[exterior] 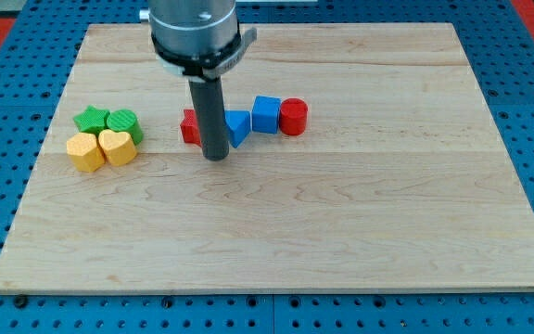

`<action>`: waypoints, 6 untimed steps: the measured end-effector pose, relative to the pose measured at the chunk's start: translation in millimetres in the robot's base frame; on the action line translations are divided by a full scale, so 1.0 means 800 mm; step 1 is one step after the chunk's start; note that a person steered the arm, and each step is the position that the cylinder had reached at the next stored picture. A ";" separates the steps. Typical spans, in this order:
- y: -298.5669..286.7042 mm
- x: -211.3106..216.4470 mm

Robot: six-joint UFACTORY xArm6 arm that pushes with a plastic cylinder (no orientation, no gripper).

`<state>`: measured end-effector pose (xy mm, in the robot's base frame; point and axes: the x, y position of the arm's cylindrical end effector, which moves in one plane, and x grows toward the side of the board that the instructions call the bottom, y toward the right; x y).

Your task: Push the red star and blue triangle a bit up

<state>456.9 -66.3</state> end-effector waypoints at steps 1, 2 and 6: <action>0.011 0.004; 0.012 -0.015; 0.005 -0.057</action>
